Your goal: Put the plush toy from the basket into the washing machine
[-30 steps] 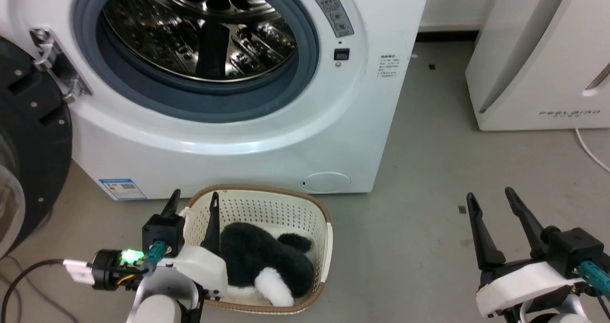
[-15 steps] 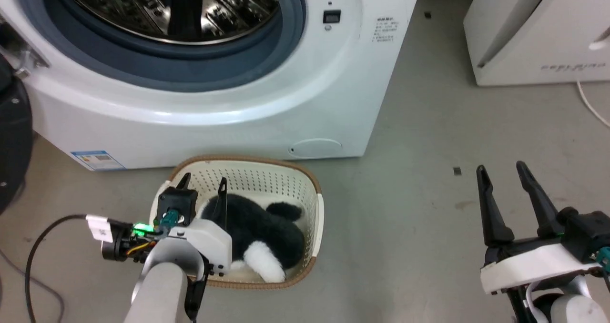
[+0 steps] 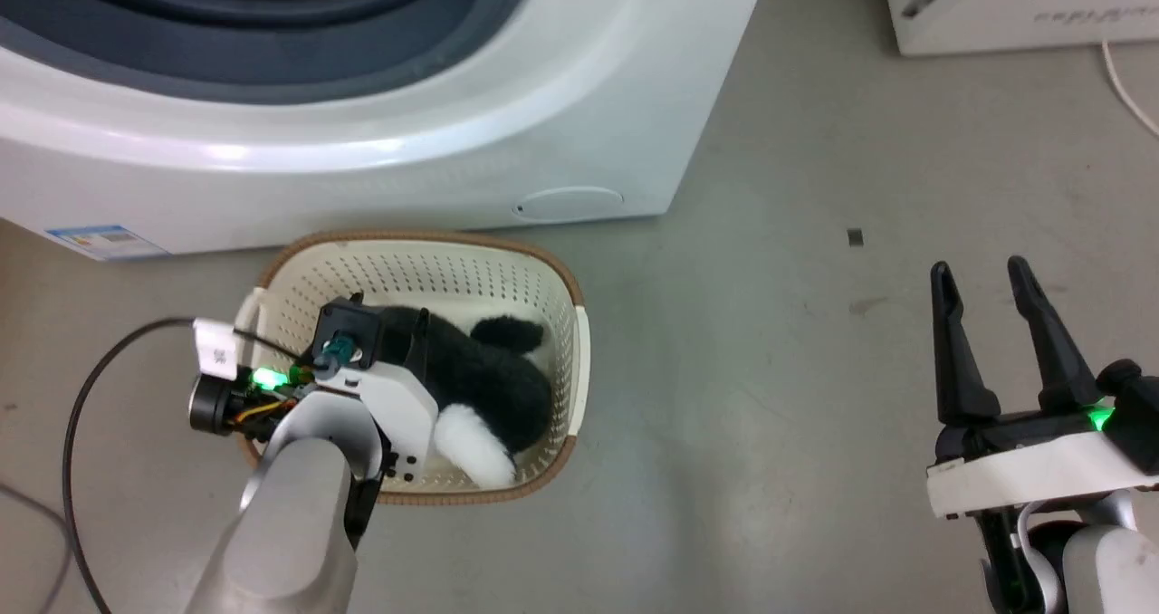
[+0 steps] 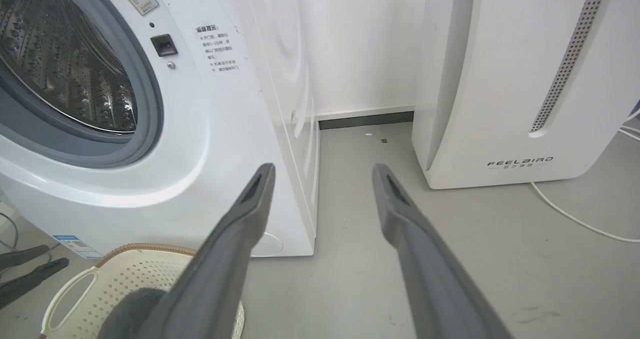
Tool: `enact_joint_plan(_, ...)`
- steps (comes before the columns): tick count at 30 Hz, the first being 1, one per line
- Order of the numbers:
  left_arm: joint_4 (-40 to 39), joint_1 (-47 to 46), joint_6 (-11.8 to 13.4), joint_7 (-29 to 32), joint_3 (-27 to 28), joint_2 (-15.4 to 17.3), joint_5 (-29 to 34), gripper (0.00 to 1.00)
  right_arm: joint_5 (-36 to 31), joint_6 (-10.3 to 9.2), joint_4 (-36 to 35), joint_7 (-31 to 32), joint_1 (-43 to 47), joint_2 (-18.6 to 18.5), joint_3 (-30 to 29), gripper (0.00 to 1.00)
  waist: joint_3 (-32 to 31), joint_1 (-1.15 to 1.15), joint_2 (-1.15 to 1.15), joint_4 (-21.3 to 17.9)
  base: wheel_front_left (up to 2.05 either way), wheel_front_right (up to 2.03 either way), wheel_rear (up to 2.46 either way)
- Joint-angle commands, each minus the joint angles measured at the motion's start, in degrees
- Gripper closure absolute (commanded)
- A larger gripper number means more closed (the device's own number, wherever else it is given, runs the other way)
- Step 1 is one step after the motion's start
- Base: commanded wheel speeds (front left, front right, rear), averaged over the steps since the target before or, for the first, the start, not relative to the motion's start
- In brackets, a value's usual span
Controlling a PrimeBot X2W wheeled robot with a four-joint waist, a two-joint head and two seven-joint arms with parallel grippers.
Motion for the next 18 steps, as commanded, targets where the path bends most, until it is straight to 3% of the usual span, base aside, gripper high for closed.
enact_joint_plan(1, 1.71, -2.18, -0.28, 0.51, -0.73, 0.75, 0.61, 0.0, 0.75, -0.03, -0.51, -0.54, -1.46, -0.01, -0.17, 0.0, 2.02, -0.01, 0.0, -0.74, 0.0, 0.0, 0.0)
enact_joint_plan(18, 11.85, -12.88, -2.77, 10.38, -6.28, 5.18, 2.09, 0.0, 4.69, -0.03, -2.04, -2.57, -5.6, -0.02, -0.85, 0.0, 14.02, -0.01, 0.0, -3.3, 0.0, 0.0, 0.0)
